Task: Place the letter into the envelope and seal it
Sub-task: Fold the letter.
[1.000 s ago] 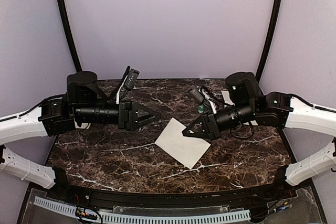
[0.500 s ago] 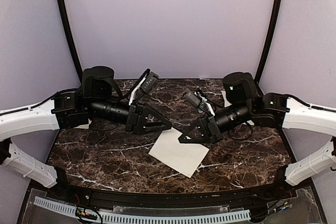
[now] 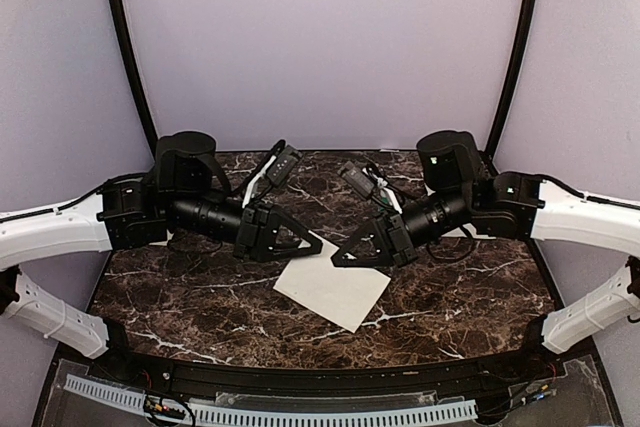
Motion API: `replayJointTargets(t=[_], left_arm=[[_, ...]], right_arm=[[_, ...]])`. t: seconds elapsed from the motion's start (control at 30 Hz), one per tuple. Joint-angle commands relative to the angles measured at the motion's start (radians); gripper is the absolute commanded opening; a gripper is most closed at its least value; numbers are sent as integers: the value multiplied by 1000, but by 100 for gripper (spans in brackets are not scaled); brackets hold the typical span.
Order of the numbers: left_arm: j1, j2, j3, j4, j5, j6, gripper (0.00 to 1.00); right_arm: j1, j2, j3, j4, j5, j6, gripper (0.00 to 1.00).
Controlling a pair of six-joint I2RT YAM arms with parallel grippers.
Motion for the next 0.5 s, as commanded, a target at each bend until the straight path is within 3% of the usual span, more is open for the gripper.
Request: replayJointTargets(t=[0.0, 0.3, 0.43, 0.47], left_arm=[[-5, -35, -10, 10, 4, 9, 25], [-5, -63, -27, -1, -55, 17, 0], [-5, -79, -42, 4, -66, 12, 0], [-5, -82, -45, 9, -69, 11, 0]], right_arm=[[10, 3, 35, 32, -3, -1, 0], [11, 13, 47, 18, -13, -6, 0], [10, 5, 46, 29, 1, 3, 0], [11, -2, 40, 42, 1, 11, 8]])
